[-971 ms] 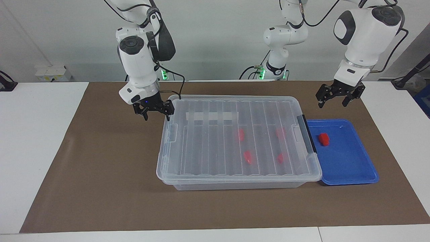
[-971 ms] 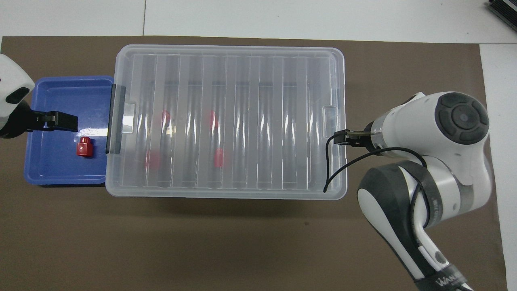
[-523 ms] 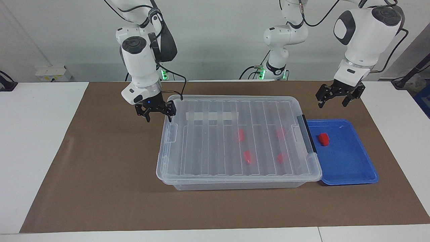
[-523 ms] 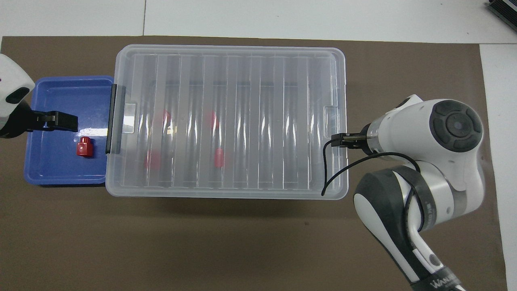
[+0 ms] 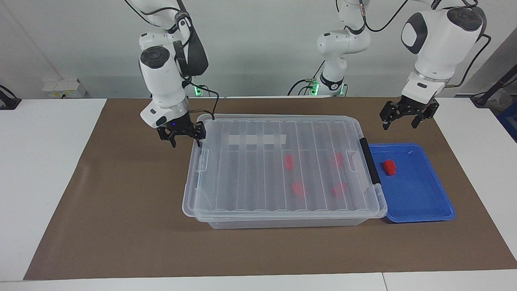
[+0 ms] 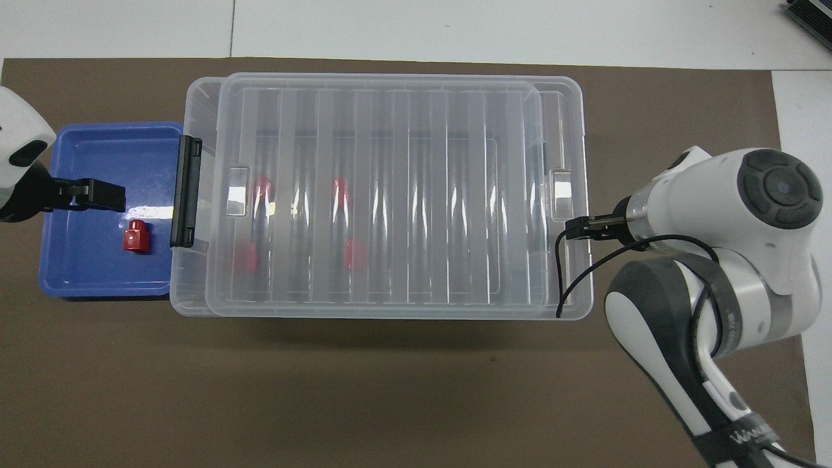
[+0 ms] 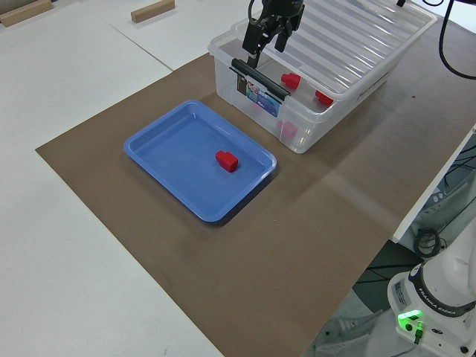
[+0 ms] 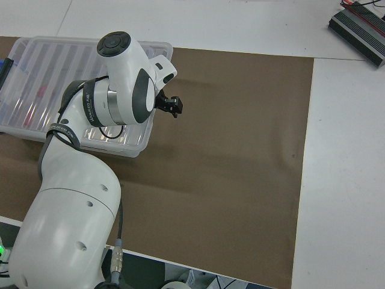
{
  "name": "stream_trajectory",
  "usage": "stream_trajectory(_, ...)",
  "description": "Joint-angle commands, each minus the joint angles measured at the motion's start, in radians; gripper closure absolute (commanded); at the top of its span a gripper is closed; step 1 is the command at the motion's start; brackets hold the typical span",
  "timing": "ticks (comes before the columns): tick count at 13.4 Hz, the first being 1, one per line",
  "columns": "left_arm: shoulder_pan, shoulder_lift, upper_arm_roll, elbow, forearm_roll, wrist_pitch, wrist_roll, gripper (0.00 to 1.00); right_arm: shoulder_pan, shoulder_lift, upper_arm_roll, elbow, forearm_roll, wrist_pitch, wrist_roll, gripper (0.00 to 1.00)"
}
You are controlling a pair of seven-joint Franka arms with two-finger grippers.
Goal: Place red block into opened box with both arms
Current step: 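Slide the clear lid away from the blue tray with the right gripper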
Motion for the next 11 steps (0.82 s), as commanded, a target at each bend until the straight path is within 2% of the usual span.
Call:
stream_trajectory(1,0.006,-0.013,-0.002,-0.007,-0.011,-0.007,0.002,0.0,-0.071,-0.027,0.005,-0.026,0.0,-0.016,-0.125,0.12)
stream_trajectory(11,0.007,-0.013,-0.002,-0.007,-0.011,-0.007,0.002,0.0,-0.232,-0.004,0.002,0.001,-0.012,-0.004,-0.463,0.11)
